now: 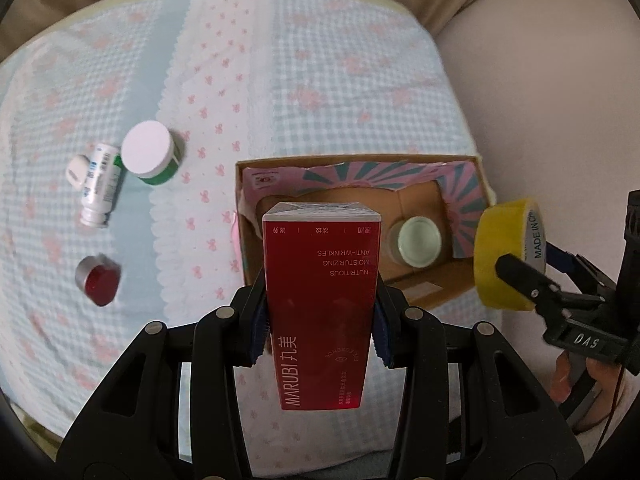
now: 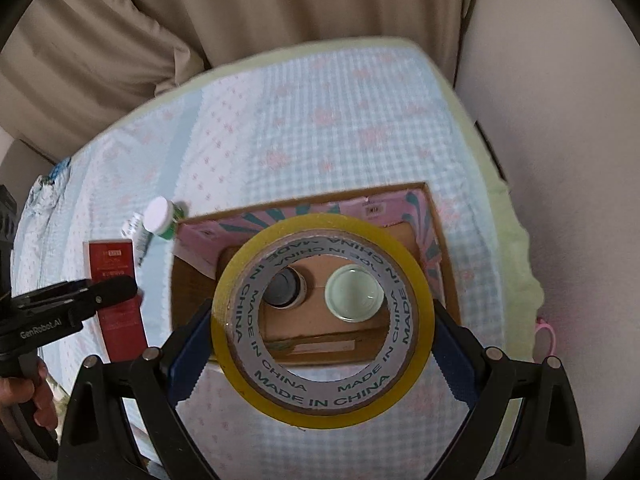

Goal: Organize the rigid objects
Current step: 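Carry tape roll in right tool while left carries red box to cardboard box, then lower tape roll into box, open right tool while left releases red box, then withdraw both tools and move the right tool toward the white pill bottle, then grasp white-lidded green jar with right tool while left grasps white pill bottle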

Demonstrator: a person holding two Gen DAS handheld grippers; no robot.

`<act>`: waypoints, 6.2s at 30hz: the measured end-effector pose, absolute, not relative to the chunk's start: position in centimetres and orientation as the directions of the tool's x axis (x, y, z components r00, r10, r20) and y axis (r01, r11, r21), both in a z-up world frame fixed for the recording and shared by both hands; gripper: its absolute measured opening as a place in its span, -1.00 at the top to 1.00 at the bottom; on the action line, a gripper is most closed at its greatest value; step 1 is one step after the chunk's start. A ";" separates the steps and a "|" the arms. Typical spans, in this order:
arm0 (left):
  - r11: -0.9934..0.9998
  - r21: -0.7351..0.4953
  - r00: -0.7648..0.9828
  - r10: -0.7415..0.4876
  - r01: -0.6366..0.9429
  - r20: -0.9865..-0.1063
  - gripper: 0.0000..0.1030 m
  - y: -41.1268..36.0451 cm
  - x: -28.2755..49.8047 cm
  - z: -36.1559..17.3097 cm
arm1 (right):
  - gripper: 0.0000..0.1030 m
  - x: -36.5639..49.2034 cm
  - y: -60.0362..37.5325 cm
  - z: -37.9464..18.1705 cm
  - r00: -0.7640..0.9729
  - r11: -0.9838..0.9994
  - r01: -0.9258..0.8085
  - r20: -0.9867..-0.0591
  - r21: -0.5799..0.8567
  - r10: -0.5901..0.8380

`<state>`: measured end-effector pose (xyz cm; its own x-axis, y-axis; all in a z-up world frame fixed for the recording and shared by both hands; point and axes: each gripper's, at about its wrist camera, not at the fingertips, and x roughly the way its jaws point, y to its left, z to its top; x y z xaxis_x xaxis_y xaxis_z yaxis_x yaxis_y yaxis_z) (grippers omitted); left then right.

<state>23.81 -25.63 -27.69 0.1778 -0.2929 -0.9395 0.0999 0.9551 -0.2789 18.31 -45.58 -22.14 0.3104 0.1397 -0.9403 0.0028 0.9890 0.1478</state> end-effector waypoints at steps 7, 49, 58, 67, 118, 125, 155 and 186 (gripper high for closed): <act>0.970 -0.224 0.086 -0.232 0.096 -0.969 0.25 -27.7 26.4 -33.2 | -0.87 20.9 -46.2 -28.3 0.229 0.989 -0.044 -0.963 0.138 0.145; 0.976 -0.181 0.219 -0.205 0.125 -0.954 -1.00 -25.0 21.1 -28.1 | -1.00 17.9 -47.0 -26.1 0.337 0.990 0.012 -0.933 0.138 0.126; 0.988 -0.150 0.299 -0.153 0.034 -0.942 -1.00 -18.6 17.6 -23.8 | -1.00 16.1 -44.0 -22.7 0.365 0.992 -0.034 -0.922 0.125 0.129; 0.984 -0.176 0.386 -0.158 -0.011 -0.909 -0.99 -10.2 14.3 -19.3 | -1.00 14.1 -37.0 -18.6 0.405 0.988 -0.089 -0.902 0.124 0.149; 0.974 -0.204 0.164 -0.218 0.099 -0.962 -0.72 2.4 30.5 -38.8 | -1.00 30.4 -16.6 -29.1 0.219 0.996 -0.022 -0.971 0.092 0.094; 0.969 -0.196 0.203 -0.224 0.150 -0.953 -0.55 0.8 32.2 -42.0 | -1.00 33.2 -15.5 -34.9 0.151 0.988 -0.103 -0.980 0.115 0.130; 0.920 -0.089 0.176 -0.166 0.381 -0.970 0.10 -6.5 38.5 -47.0 | -0.32 35.9 -13.2 -42.7 0.092 0.931 -0.346 -0.983 0.120 0.161; 0.965 -0.151 0.256 -0.205 0.217 -0.945 0.10 2.9 33.9 -40.7 | -0.26 33.6 -13.6 -39.0 0.124 0.961 -0.259 -0.984 0.091 0.127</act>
